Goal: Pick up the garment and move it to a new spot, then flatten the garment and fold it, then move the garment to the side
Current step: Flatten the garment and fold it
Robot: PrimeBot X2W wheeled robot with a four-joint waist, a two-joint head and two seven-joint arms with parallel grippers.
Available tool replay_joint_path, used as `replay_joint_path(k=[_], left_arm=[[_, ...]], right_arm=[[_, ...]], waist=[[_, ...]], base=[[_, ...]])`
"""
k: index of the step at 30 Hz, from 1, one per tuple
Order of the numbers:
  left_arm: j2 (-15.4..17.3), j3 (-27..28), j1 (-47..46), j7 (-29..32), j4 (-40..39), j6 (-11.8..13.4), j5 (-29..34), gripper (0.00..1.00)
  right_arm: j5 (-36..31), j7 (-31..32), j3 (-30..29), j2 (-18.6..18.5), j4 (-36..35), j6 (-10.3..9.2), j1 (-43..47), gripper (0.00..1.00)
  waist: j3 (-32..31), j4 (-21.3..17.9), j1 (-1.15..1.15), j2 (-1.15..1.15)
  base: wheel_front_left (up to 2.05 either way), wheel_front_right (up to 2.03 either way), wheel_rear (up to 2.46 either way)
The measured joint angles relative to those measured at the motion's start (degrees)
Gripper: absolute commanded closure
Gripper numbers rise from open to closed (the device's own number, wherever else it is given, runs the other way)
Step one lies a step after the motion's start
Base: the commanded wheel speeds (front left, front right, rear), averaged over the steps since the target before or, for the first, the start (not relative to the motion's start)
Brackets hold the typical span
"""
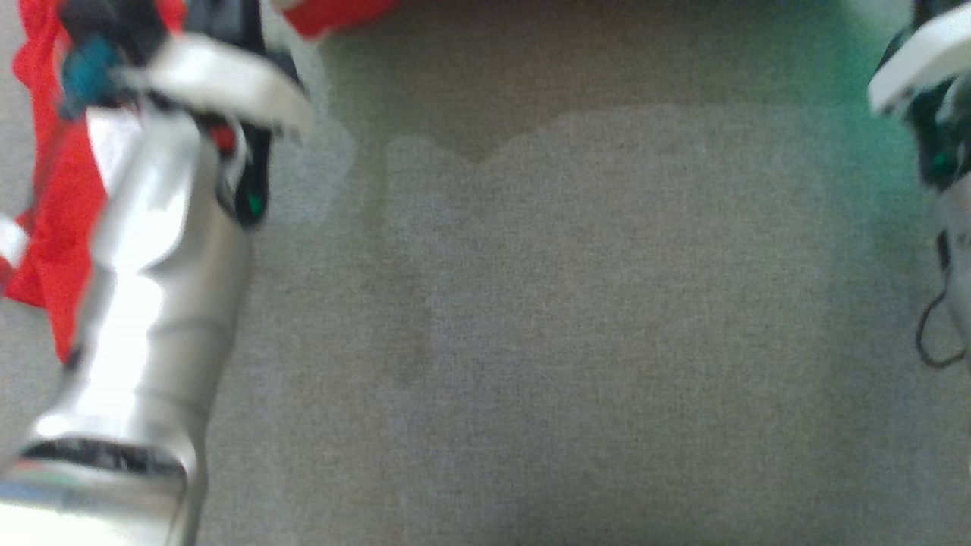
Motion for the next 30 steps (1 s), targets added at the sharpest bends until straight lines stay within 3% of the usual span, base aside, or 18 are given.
replay_joint_path(k=[8,19,30], left_arm=[[1.6,-4.4,13.7,-0.5,-2.4,-0.5,0.1,1.0],[6.3,-10.0,33.4,1.1,-13.8,-0.4,0.5,1.0],[10.4,-11.7,50.6,8.6,-31.4,3.7,-1.6,1.0]], right_arm=[[9.5,6.3,10.8,-4.0,-1.2,0.0,9.6,1.0],[22.0,12.5,24.4,-12.3,-11.6,0.0,20.8,1.0],[30.5,17.2,33.2,-17.6,-19.7,0.0,30.7,1.0]], waist=[[-4.9,0.5,-0.01,0.0],[-13.7,-0.1,-0.02,0.0],[-21.3,-0.9,-0.01,0.01]], base=[[0.0,0.0,0.0],[0.0,0.0,0.0],[0.0,0.0,0.0]])
